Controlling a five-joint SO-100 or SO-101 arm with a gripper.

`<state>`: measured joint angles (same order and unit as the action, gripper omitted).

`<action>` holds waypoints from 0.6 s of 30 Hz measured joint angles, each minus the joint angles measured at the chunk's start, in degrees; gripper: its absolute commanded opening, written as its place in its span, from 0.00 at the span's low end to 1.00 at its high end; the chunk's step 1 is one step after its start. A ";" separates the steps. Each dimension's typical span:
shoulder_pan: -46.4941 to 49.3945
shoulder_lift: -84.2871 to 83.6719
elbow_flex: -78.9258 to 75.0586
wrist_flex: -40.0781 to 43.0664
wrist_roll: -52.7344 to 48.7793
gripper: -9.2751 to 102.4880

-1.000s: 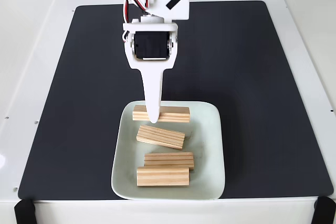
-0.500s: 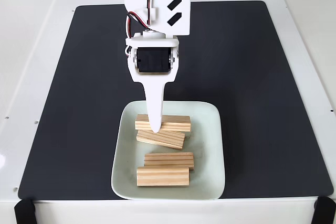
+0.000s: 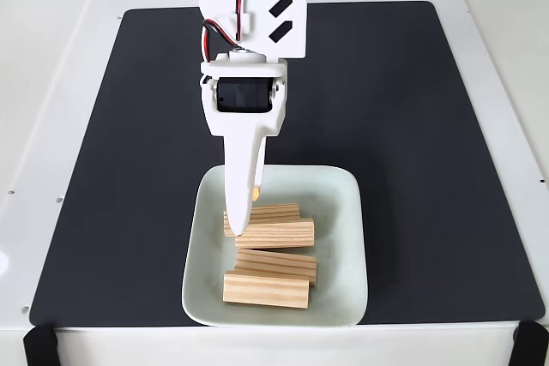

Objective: Pick up the wooden block and place them on the plate.

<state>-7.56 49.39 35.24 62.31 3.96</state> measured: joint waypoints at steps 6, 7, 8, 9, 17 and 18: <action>0.00 9.58 8.70 -0.18 0.62 0.08; 0.00 11.87 10.72 -0.18 0.62 0.07; -0.26 14.33 13.01 -0.18 0.62 0.09; -0.44 16.79 15.03 -0.18 0.62 0.10; -2.37 41.66 43.51 -19.42 0.97 0.08; -2.11 45.09 48.78 -24.26 0.97 0.08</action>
<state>-9.67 94.48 84.02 38.06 4.92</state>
